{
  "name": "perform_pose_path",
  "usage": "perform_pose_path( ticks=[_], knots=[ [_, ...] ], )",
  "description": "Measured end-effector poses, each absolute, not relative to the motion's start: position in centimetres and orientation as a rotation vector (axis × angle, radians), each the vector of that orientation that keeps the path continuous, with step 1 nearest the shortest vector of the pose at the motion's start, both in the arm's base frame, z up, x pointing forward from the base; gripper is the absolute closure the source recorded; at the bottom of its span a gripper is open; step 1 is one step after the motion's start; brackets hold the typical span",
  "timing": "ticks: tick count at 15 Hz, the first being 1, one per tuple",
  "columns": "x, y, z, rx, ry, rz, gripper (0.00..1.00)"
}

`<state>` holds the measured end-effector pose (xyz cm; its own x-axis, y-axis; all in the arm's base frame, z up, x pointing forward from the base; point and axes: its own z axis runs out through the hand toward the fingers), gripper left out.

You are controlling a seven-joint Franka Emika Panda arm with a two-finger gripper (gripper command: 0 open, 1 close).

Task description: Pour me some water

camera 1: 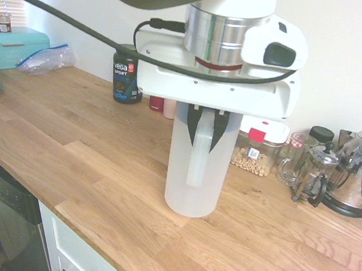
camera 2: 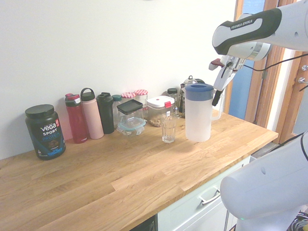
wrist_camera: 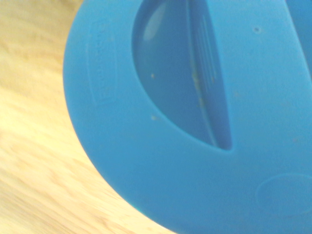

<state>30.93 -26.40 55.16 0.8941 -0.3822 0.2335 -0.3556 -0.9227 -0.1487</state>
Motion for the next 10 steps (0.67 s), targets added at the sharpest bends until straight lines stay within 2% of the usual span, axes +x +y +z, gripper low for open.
perform_pose_path(
  ticks=[10],
  knots=[
    [34.7,-27.6,54.6,-3.21,0.289,-0.301,1.0]
  ],
)
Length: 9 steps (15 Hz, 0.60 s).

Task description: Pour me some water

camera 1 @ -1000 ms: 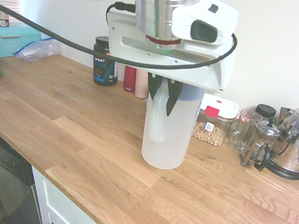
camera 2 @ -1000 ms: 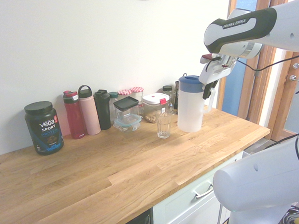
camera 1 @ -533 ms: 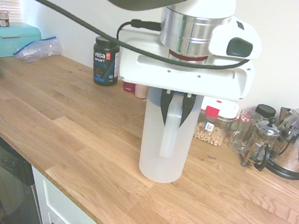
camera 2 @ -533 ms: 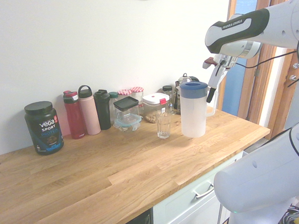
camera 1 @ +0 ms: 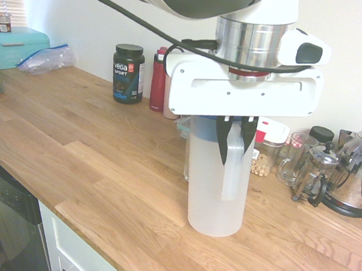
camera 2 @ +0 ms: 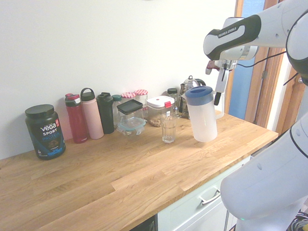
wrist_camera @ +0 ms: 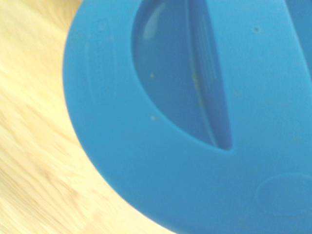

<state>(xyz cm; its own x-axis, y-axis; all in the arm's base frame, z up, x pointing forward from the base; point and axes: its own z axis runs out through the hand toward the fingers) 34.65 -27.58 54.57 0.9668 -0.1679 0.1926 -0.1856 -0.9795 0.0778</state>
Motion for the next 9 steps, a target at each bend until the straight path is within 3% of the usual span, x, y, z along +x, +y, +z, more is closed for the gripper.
perform_pose_path(
  ticks=[9],
  knots=[
    [37.8,-25.1,54.2,2.874,-0.059,0.187,1.0]
  ],
)
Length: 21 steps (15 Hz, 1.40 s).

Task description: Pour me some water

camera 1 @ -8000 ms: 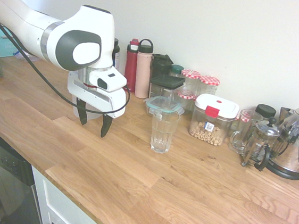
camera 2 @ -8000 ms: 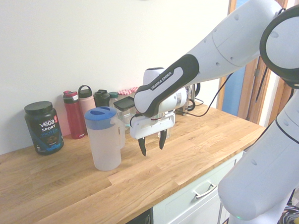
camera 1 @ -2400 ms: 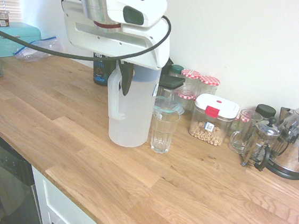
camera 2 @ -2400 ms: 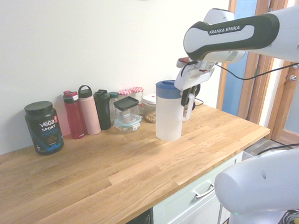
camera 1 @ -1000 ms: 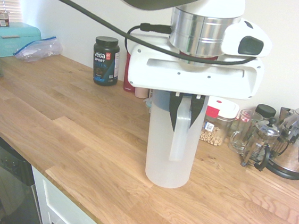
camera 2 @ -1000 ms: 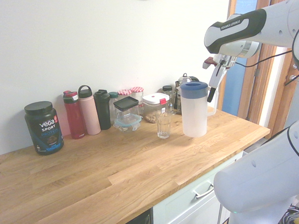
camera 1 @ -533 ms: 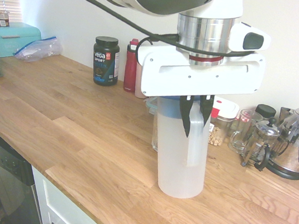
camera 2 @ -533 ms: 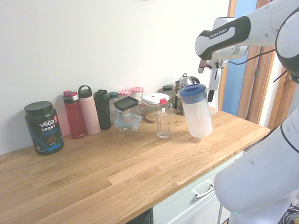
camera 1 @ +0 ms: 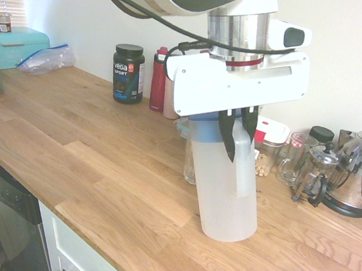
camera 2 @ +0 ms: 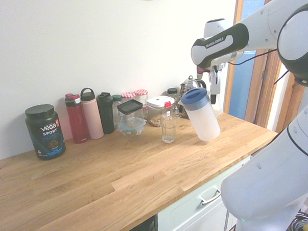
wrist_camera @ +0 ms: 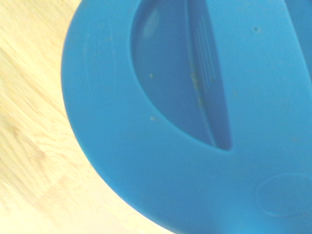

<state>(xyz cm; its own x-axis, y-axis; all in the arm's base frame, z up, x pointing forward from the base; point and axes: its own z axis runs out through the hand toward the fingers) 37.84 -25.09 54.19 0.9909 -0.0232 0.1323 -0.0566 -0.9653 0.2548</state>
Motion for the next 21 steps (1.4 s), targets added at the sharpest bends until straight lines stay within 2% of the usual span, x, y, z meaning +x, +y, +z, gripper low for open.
perform_pose_path(
  ticks=[7,21],
  knots=[
    [41.5,-23.4,52.9,2.78,-0.015,0.123,1.0],
    [43.6,-19.7,53.8,2.533,0.182,0.004,1.0]
  ],
)
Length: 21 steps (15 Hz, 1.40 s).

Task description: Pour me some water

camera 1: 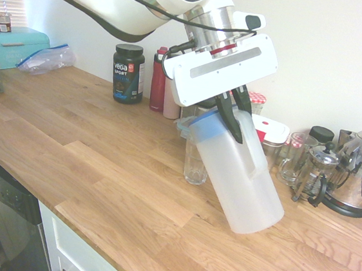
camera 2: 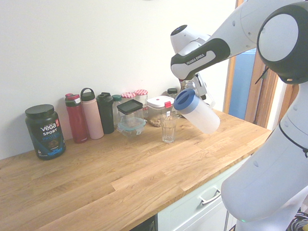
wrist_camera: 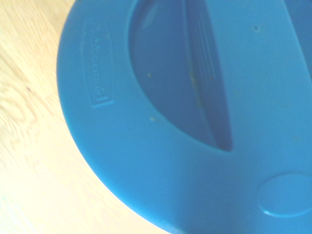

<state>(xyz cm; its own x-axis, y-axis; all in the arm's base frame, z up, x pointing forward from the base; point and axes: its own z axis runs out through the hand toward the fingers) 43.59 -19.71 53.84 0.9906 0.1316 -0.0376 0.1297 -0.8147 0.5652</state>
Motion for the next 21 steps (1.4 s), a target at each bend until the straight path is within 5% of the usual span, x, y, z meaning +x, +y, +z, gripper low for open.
perform_pose_path(
  ticks=[12,21],
  knots=[
    [43.5,-19.7,53.5,2.546,0.136,0.019,1.0],
    [35.6,-18.0,59.4,3.031,-0.139,0.286,1.0]
  ],
)
